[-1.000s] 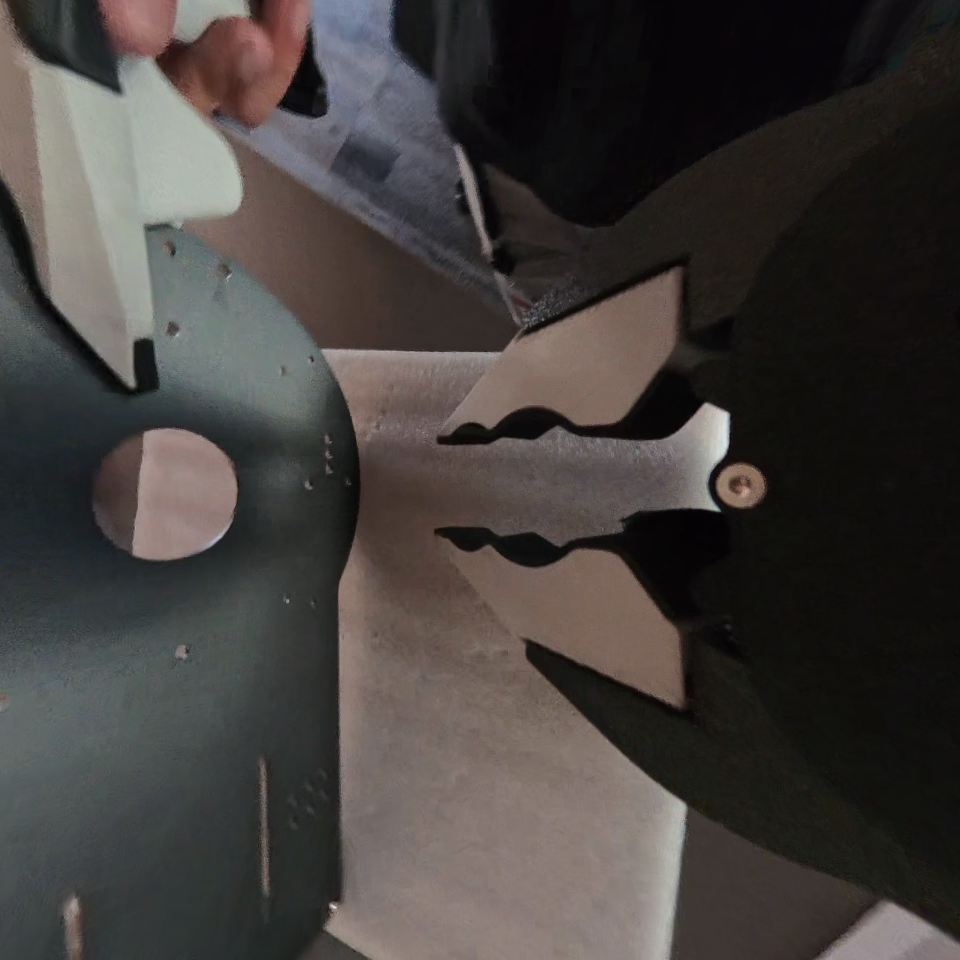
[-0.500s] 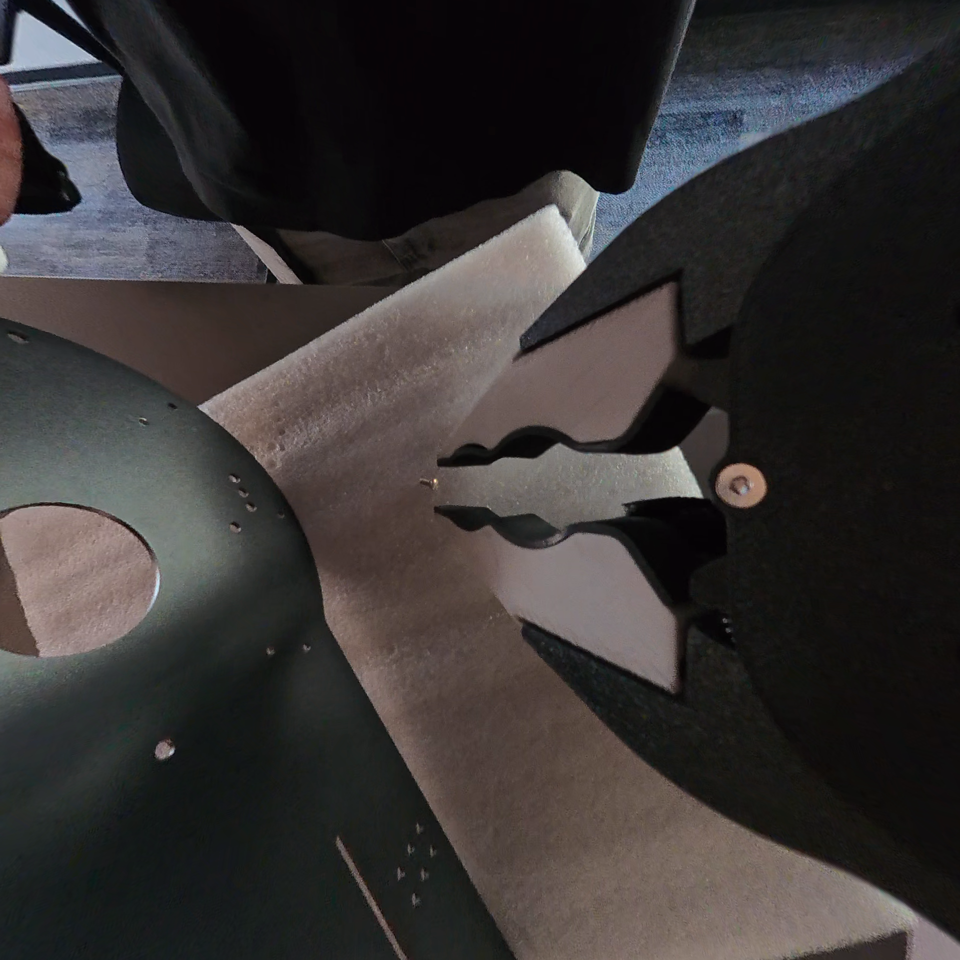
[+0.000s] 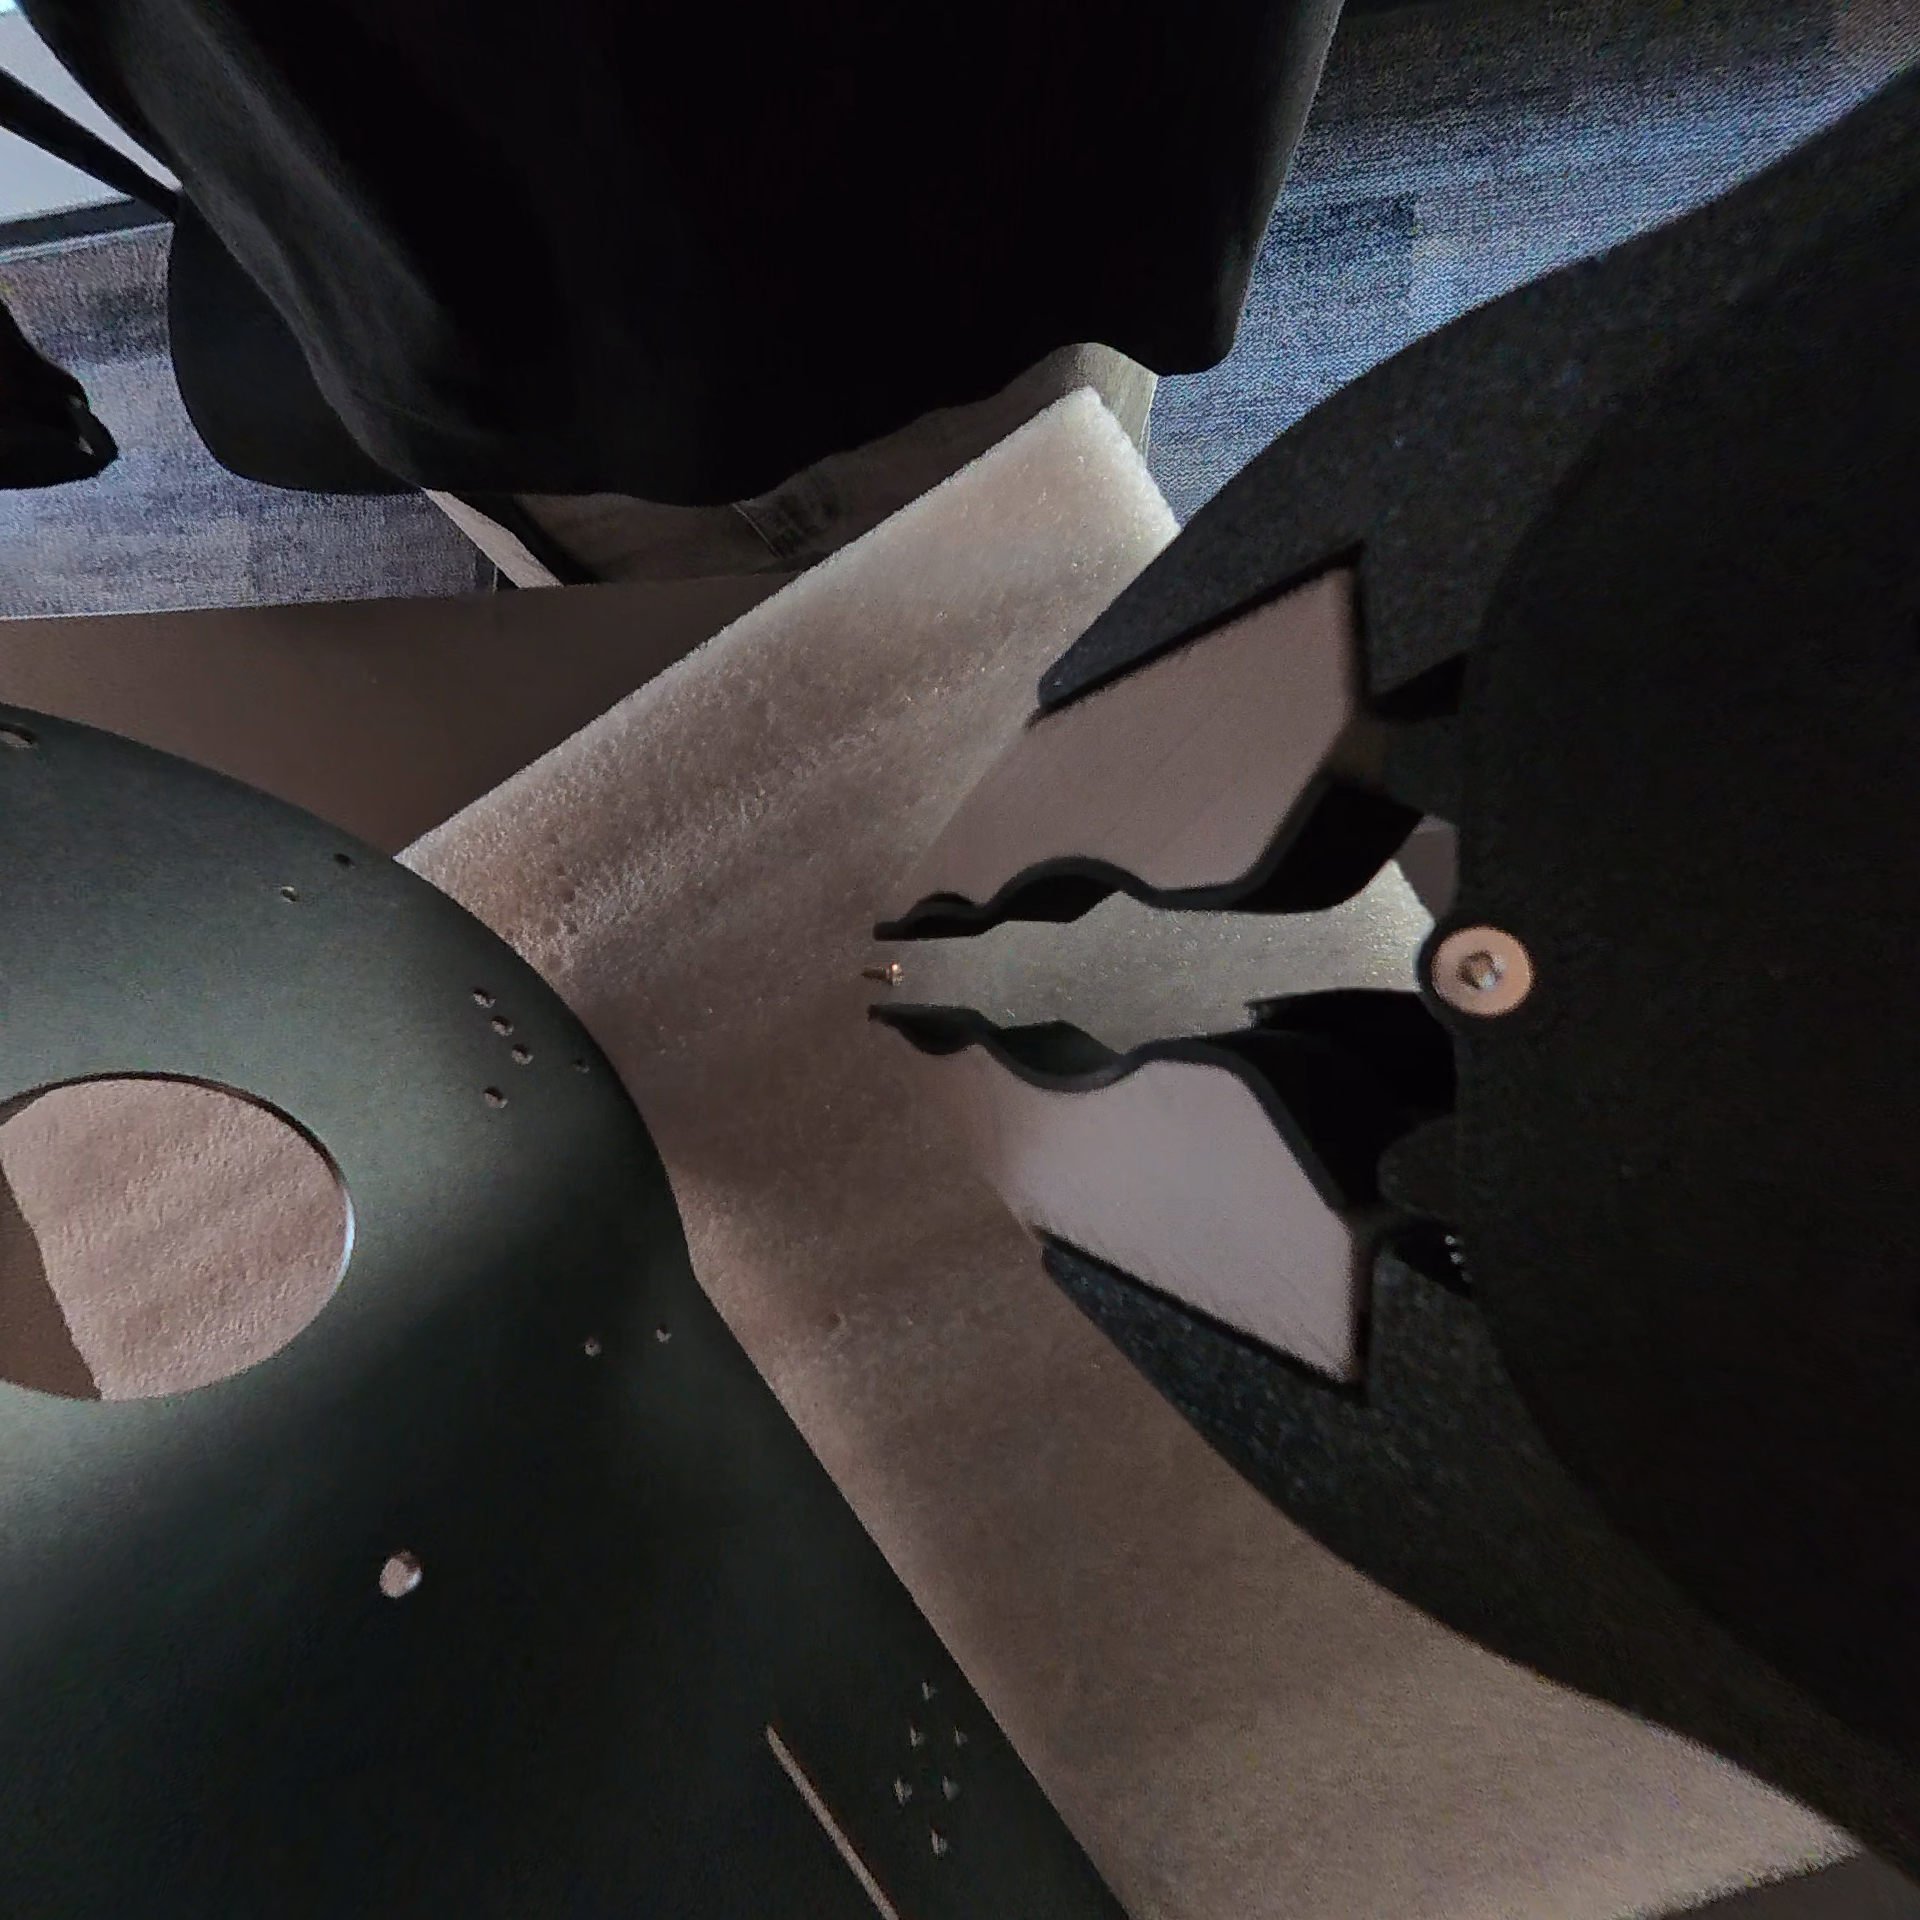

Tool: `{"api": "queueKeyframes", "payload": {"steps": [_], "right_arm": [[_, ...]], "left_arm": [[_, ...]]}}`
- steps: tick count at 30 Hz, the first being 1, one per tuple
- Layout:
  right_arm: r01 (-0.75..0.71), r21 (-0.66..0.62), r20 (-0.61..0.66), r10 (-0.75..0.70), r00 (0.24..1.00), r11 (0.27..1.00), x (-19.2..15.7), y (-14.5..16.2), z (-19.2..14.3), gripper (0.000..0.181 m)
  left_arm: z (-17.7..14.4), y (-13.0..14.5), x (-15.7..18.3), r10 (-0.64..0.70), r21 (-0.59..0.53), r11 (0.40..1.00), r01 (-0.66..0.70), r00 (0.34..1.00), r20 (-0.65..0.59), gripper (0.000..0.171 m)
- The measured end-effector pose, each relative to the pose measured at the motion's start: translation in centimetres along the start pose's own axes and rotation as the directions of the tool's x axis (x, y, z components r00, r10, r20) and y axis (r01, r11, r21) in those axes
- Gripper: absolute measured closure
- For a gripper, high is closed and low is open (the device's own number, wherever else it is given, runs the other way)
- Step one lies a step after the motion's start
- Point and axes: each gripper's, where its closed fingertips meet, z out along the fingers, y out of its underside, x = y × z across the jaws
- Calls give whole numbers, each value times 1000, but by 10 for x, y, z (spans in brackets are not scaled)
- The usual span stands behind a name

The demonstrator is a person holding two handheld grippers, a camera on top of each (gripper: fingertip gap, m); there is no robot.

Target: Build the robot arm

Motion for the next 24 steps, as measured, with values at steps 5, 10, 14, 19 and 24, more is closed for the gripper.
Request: {"api": "queueKeyframes", "payload": {"steps": [5,10,14,19,24], "right_arm": [[2,-3,-1,-2,1000,1000,-1,0,0,180],[5,-3,-2,-5,1000,1000,-1,0,0,181],[5,-3,-2,-5,1000,1000,-2,0,0,180],[17,-4,-4,-17,1000,1000,-2,0,0,181],[15,-2,-1,-15,1000,1000,-1,0,0,180]], "left_arm": [[3,3,1,-1,-12,1000,0,1000,-10,168],[3,2,1,-27,-8,1000,27,1000,3,168],[-3,-9,6,-50,40,998,48,998,36,168],[-29,-65,3,-148,246,962,116,982,116,168],[-45,-124,12,-272,401,885,235,962,36,168]]}}
